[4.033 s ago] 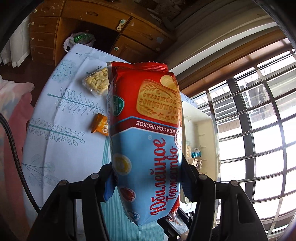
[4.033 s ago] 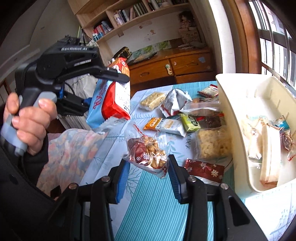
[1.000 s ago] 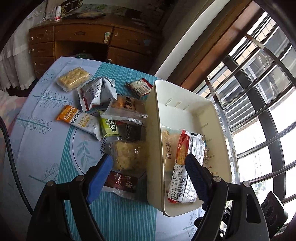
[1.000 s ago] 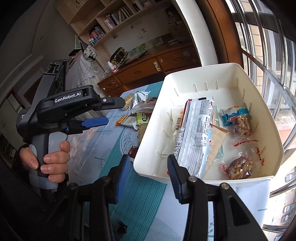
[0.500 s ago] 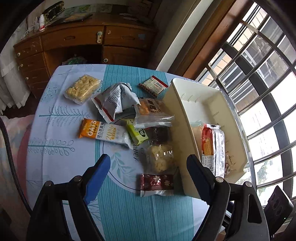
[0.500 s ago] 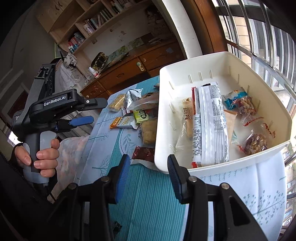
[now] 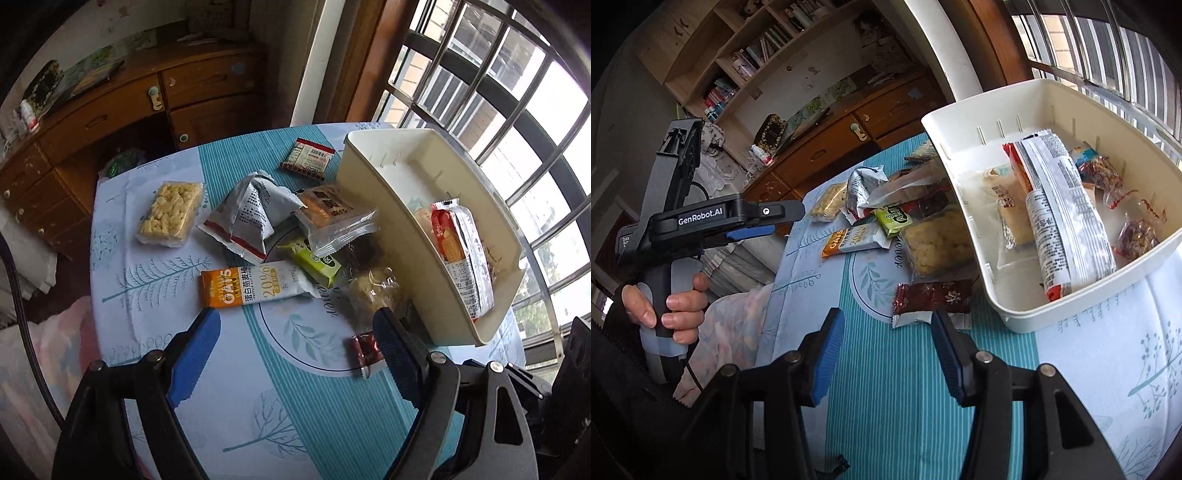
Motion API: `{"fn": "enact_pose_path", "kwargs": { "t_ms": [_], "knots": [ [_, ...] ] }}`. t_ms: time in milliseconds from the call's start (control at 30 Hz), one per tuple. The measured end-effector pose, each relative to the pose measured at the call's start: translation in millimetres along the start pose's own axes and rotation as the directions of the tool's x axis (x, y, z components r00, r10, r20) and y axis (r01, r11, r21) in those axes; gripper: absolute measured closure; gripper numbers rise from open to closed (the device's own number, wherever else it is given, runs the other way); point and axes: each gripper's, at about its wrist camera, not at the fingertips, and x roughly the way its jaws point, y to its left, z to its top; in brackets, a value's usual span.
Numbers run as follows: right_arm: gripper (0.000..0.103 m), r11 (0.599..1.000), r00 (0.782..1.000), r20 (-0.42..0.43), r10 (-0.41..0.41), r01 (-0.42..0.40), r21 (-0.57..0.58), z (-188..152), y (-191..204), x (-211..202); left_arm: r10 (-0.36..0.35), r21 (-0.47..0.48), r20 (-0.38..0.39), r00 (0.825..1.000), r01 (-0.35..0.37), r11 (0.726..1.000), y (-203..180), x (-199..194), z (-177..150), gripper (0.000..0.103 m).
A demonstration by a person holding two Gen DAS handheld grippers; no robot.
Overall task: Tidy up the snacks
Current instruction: 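Move both tools back from the tray toward the snacks on the table, then grasp the orange-and-white OATS bar with the left tool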
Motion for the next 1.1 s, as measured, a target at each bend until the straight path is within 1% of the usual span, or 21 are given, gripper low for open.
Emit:
{"fn": "enact_pose_path", "kwargs": {
  "t_ms": [167,300,433,533,633,700,800,833,867,967,1100],
  "knots": [
    [0.053,0.995,0.999,-0.023,-0.027,0.029,0.091,-0.3,-0.5,14.0,0.038,0.125,-0.031,0.999,-0.033,0.992,6.9,13.1,5.5,0.019],
    [0.053,0.985,0.998,-0.039,-0.053,0.059,0.160,-2.5,-2.6,25.3,0.008,0.219,-0.045,0.999,0.003,0.976,8.1,24.8,10.4,0.019],
    [0.053,0.964,0.995,-0.064,-0.070,0.084,0.253,-4.6,-7.6,39.2,0.021,0.357,-0.050,0.999,-0.002,0.934,2.5,39.9,11.0,0.019],
    [0.053,0.948,0.993,-0.078,-0.089,0.108,0.300,-6.0,-8.6,49.5,0.006,0.424,-0.066,0.998,0.022,0.906,-0.7,52.7,9.5,0.019],
    [0.053,0.935,0.987,-0.105,-0.124,0.152,0.320,-6.2,-7.3,60.7,0.007,0.483,-0.062,0.998,0.024,0.876,-3.7,65.5,6.1,0.019],
    [0.053,0.927,0.983,-0.121,-0.140,0.174,0.334,-6.8,-7.1,67.8,0.000,0.505,-0.057,0.998,0.029,0.862,-4.6,73.3,4.6,0.019],
    [0.053,0.915,0.976,-0.140,-0.169,0.208,0.346,-7.8,-5.7,77.6,-0.011,0.518,-0.048,0.999,0.034,0.855,-3.8,85.7,2.8,0.019],
    [0.051,0.912,0.973,-0.146,-0.180,0.221,0.347,-8.1,-5.1,80.1,-0.010,0.523,-0.047,0.999,0.033,0.852,-3.3,90.1,2.2,0.019],
    [0.047,0.909,0.969,-0.149,-0.196,0.236,0.344,-8.2,-4.1,82.1,-0.009,0.524,-0.045,0.999,0.031,0.851,-2.7,94.2,1.9,0.019],
    [0.041,0.901,0.961,-0.148,-0.236,0.273,0.336,-8.6,-2.4,86.1,-0.024,0.517,-0.050,0.998,0.047,0.855,0.7,105.4,2.8,0.019],
    [0.040,0.889,0.944,-0.148,-0.294,0.327,0.321,-8.2,-0.7,90.4,-0.041,0.512,-0.065,0.997,0.069,0.856,3.1,117.7,3.4,0.019]
  ]
}}
